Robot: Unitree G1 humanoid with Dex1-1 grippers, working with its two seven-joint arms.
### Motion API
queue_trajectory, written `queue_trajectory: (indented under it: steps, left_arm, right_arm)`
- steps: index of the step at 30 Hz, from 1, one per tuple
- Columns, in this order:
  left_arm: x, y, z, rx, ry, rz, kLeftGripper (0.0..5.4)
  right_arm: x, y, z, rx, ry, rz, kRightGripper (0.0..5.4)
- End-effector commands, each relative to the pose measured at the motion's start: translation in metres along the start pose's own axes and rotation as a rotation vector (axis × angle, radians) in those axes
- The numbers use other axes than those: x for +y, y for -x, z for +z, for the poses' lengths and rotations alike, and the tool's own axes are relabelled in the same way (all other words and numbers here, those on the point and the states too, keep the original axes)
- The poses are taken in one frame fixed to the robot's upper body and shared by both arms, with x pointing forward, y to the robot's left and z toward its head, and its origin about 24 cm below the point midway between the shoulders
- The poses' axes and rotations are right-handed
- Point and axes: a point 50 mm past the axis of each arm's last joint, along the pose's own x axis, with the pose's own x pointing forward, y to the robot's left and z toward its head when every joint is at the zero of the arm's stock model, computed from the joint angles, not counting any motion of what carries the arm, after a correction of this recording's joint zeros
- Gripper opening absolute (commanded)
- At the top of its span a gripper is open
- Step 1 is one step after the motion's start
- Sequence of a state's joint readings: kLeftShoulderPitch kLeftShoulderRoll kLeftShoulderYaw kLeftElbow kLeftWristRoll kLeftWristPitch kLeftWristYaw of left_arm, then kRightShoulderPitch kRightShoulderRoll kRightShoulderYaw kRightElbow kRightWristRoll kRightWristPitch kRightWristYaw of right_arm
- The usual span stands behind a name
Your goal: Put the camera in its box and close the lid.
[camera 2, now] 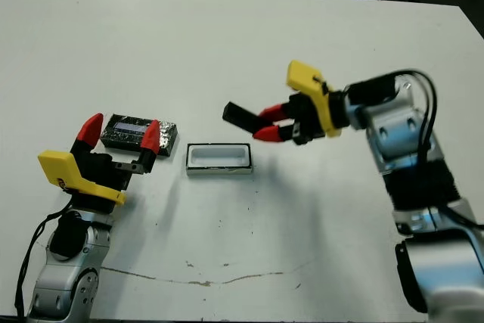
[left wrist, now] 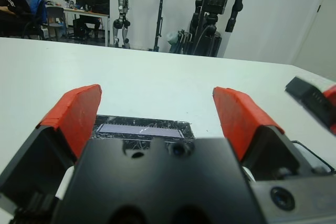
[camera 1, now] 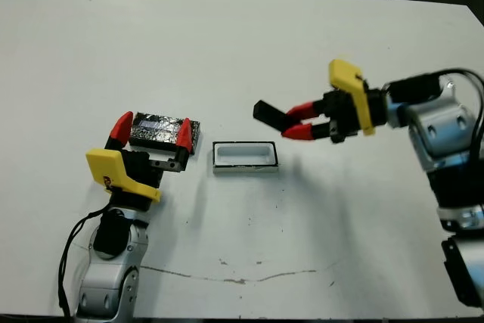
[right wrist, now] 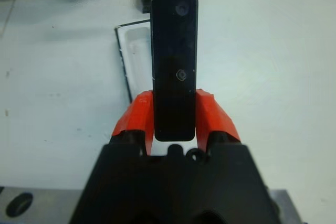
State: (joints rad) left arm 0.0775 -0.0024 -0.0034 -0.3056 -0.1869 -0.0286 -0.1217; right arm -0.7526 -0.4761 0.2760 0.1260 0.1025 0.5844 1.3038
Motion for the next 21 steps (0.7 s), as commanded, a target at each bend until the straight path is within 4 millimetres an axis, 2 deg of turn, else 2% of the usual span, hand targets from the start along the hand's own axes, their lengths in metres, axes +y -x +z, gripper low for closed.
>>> queue_trajectory:
  steps: [1,21]
  left_arm:
    - [0.001,0.002,-0.001,0.014,-0.004,0.005,5.40]
    - [0.000,0.003,-0.002,0.014,-0.009,0.005,5.40]
  right_arm:
    - [0.002,-0.007,0.001,0.004,0.003,0.014,1.67]
    - [0.002,-0.034,0.013,0.021,0.105,0.058,1.67]
